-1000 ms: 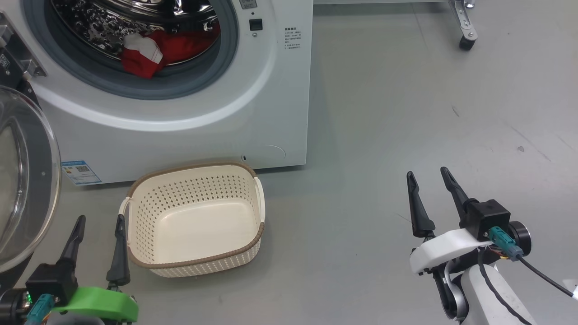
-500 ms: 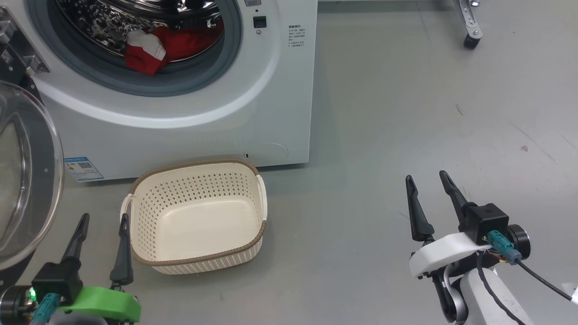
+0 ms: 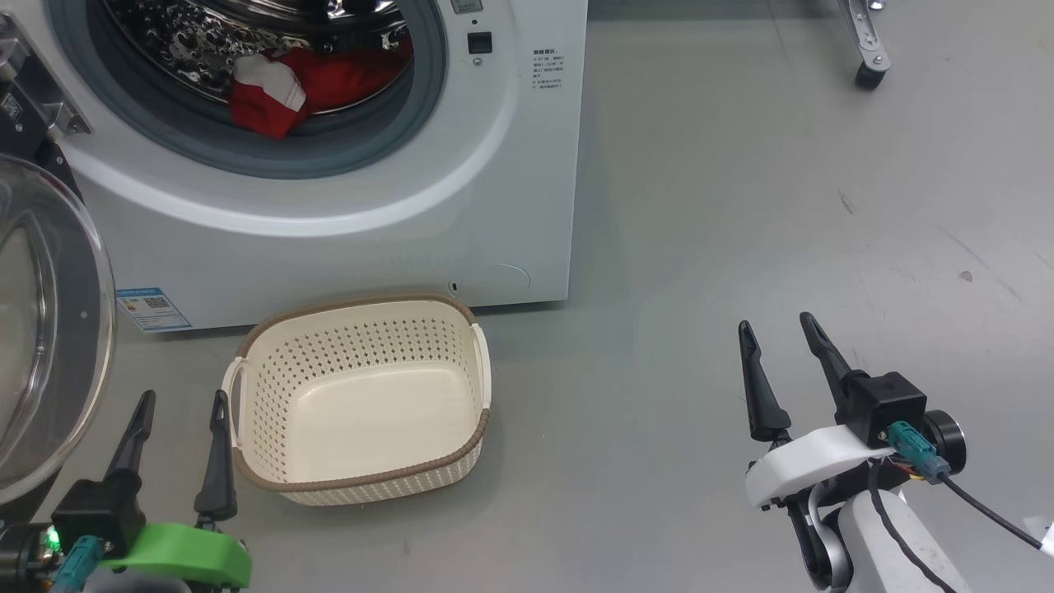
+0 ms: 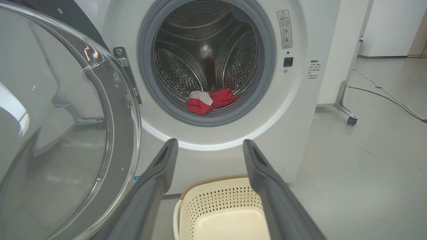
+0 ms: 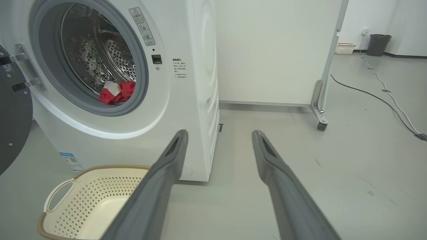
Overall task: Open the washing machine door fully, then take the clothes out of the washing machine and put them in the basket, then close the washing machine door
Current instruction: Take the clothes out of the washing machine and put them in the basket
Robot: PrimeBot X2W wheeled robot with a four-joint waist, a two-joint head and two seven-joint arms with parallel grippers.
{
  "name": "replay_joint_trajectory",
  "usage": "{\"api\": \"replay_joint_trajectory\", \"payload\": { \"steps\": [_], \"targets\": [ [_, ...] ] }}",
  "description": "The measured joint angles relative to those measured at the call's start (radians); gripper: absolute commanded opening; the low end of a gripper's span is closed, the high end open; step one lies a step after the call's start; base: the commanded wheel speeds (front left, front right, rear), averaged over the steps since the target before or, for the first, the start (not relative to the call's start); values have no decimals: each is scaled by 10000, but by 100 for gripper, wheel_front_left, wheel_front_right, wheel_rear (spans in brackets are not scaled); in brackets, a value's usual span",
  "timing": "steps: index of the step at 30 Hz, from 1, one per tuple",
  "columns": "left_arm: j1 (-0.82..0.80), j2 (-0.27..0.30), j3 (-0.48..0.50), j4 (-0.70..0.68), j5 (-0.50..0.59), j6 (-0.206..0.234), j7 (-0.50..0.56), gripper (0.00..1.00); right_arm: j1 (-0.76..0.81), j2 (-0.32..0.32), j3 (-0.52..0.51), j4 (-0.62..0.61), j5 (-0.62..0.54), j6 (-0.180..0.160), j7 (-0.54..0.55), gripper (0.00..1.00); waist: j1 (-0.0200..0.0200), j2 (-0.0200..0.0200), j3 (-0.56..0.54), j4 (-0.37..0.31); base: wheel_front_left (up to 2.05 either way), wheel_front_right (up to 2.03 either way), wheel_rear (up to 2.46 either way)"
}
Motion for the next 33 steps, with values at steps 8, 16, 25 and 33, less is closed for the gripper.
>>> {"api": "replay_joint_trajectory", "payload": {
  "steps": [8, 16, 25, 33],
  "targets": [
    [0, -17, 90, 0, 2, 0, 0, 100, 3, 0, 13, 0, 6, 0, 0, 100, 0, 0, 44, 57, 94, -94, 0],
    [-8, -77, 240, -75, -2, 0, 0, 100, 3, 0, 92, 0, 100, -2, 0, 100, 0, 0, 86, 64, 128, -128, 0],
    [-20, -84, 441, -188, 128, 12, 0, 100, 4, 0, 125, 0, 176, -13, 0, 100, 0, 0, 112, 101, 127, -127, 0],
    [-15, -115, 397, -176, 33, 0, 0, 100, 4, 0, 184, 6, 176, -48, 0, 100, 0, 0, 191, 137, 96, -96, 0]
  ]
}}
